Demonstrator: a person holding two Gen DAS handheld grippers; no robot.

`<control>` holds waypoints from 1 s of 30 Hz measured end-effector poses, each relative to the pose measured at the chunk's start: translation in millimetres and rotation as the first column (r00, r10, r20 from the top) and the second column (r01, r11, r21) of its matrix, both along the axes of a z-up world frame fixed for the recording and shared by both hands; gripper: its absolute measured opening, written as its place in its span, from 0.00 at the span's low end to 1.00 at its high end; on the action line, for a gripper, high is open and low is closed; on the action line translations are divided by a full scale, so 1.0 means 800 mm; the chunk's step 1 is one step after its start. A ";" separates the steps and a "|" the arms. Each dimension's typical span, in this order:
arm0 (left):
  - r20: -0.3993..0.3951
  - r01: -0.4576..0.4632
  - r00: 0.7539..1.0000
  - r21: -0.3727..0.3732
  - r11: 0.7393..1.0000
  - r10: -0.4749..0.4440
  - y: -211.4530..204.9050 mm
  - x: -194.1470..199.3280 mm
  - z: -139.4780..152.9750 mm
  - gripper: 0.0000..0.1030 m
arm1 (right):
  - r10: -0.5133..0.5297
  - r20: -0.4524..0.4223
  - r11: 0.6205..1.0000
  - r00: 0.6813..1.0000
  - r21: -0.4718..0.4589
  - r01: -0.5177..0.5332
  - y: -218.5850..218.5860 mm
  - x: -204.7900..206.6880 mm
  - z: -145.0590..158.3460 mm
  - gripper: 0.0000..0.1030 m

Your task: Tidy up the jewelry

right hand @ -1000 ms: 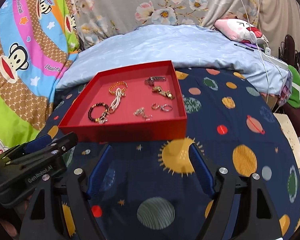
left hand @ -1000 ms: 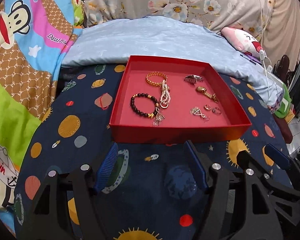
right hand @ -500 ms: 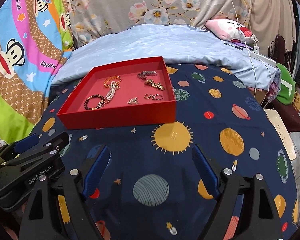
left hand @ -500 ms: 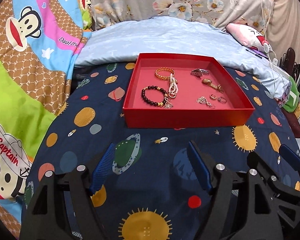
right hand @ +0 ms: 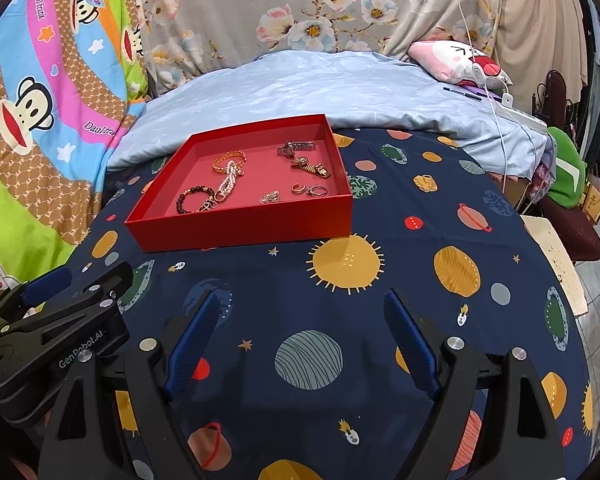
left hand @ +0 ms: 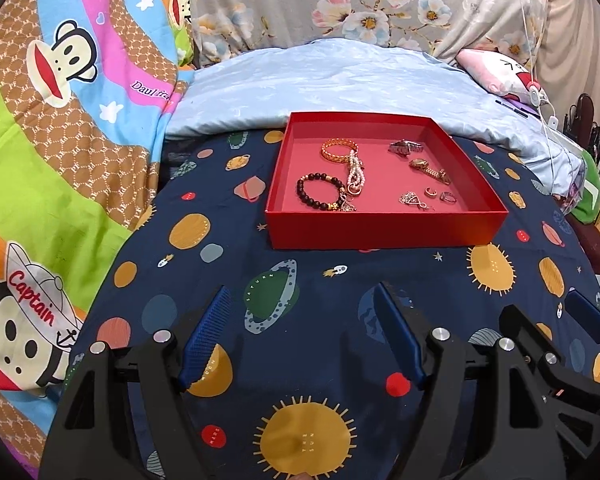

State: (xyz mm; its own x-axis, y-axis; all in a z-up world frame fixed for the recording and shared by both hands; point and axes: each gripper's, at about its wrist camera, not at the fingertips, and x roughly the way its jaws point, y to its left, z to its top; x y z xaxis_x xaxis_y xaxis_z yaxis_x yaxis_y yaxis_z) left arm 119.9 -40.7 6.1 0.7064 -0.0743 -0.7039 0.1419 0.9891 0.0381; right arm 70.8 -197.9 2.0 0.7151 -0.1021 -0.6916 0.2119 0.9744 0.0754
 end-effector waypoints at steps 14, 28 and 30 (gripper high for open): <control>0.018 -0.012 1.000 0.016 1.000 0.012 0.001 -0.012 0.010 0.70 | -0.008 0.017 1.000 1.000 0.003 0.008 0.000 -0.012 0.012 0.80; 0.024 -0.025 0.999 0.028 0.999 0.024 0.004 -0.021 0.018 0.70 | -0.008 0.031 1.000 0.999 0.005 0.007 0.001 -0.019 0.018 0.80; 0.026 -0.025 0.999 0.030 0.999 0.025 0.004 -0.022 0.019 0.70 | -0.009 0.034 1.000 0.999 0.005 0.009 0.002 -0.020 0.019 0.80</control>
